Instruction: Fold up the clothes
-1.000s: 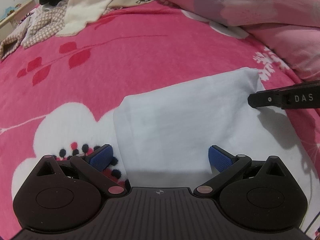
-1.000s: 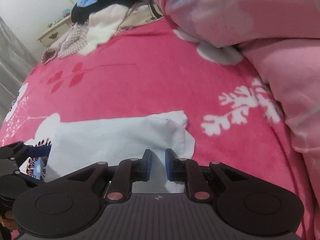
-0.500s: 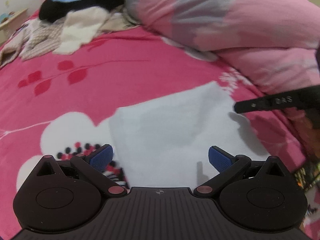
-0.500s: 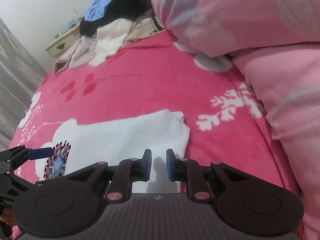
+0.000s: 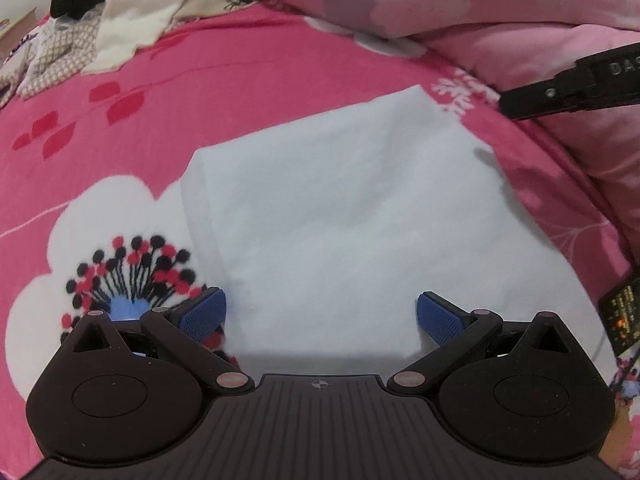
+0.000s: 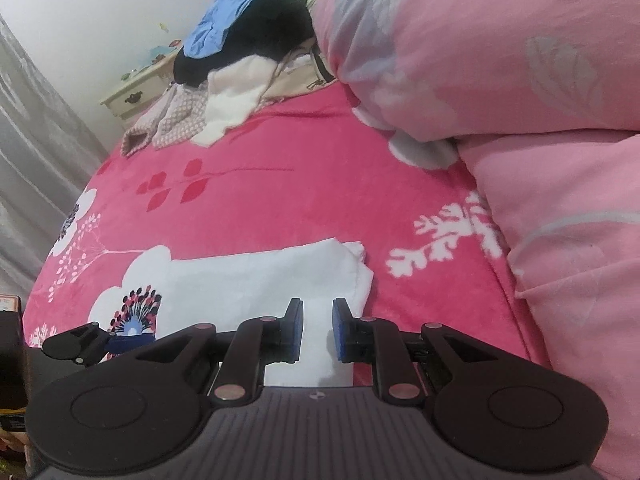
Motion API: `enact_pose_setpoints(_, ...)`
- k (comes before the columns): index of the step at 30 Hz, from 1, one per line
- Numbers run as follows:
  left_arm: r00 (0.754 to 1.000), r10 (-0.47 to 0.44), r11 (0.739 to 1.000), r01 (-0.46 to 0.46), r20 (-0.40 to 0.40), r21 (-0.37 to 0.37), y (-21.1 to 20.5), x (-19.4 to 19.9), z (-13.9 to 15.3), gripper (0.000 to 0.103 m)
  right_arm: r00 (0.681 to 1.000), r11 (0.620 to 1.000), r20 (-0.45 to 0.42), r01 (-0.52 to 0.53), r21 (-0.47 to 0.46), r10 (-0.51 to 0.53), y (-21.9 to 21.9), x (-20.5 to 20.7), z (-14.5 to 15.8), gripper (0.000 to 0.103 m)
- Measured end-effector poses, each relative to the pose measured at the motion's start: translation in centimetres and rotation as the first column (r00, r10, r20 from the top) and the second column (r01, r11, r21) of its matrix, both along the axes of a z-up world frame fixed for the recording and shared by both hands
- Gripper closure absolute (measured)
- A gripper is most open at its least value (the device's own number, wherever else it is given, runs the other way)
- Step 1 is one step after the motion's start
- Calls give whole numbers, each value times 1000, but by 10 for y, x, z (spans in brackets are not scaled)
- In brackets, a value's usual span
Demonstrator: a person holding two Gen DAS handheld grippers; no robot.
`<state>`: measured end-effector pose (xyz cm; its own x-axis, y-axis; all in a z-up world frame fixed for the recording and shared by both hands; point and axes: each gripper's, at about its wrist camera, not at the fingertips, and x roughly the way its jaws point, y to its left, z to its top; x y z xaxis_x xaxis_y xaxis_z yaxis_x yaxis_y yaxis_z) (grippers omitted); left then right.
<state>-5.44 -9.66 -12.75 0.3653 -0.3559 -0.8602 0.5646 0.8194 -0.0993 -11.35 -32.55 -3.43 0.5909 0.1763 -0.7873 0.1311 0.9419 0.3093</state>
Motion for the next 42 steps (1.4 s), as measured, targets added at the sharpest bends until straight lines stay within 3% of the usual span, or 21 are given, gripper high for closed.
enact_pose_setpoints(17,1000,4,999,-3,12,-47,1,-5,18,0,1000,1000,2,-29,1,29,10,0,6,85)
enact_pose_setpoints(42,1000,2,999,-2,-9,-38,-3,-5,11,0,998,999,-23,-50,-3,50,18,-2,0,85)
